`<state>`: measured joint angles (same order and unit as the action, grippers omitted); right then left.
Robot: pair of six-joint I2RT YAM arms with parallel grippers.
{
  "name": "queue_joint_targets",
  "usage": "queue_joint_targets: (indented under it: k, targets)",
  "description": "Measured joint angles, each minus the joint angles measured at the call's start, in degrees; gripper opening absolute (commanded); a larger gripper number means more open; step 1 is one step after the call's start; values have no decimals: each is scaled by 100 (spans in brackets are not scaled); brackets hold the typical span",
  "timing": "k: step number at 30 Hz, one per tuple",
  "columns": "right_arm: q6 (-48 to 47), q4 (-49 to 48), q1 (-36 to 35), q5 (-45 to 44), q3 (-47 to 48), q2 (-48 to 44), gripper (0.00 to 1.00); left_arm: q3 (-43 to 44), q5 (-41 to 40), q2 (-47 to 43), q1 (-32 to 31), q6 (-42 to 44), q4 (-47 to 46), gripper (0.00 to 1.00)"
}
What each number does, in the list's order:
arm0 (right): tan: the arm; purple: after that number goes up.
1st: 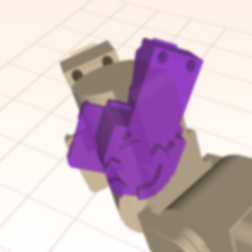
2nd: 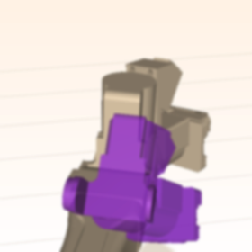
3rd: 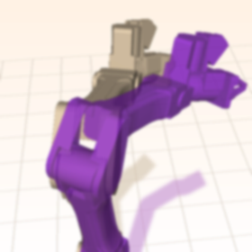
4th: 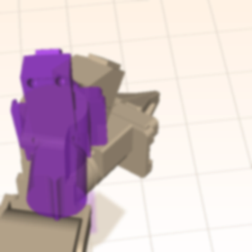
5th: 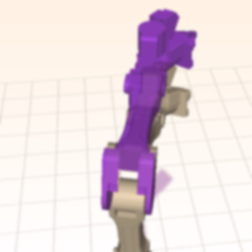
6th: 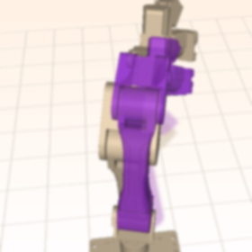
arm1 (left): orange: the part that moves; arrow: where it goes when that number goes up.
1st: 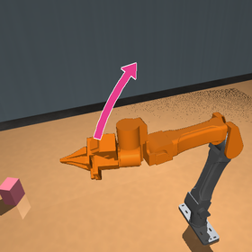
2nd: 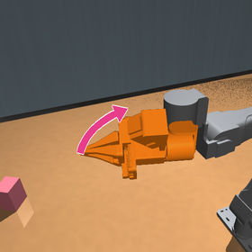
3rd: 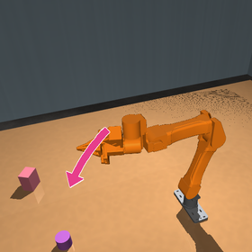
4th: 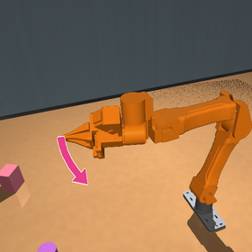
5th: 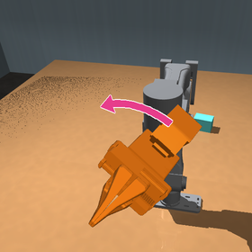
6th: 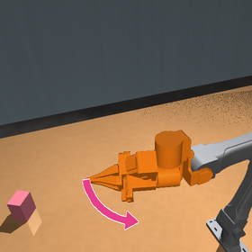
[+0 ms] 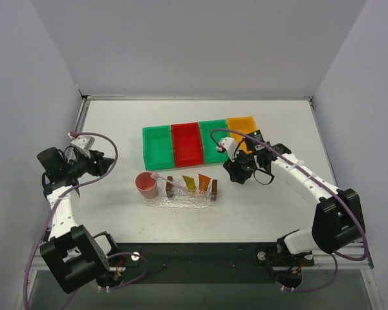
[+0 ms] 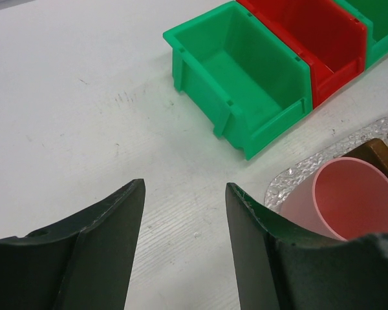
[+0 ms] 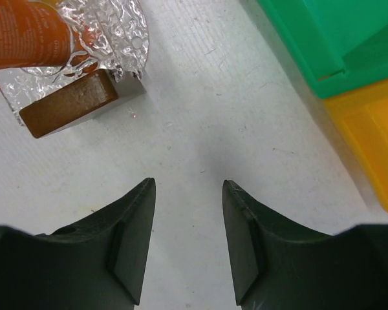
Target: Prepare toiletry sets of a toothbrush and toothpaste on the tray
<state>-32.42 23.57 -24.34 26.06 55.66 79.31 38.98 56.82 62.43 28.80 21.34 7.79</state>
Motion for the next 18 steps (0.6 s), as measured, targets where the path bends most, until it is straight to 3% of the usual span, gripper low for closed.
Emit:
queue_joint_targets:
  k: [7,18]
  targets:
    - [142,-391,0,-50,0,575,33,-109,-109,26,0,210,35,63]
    - [411,-632,-72,2,2,935,31,-179,-153,26,0,317,44,63]
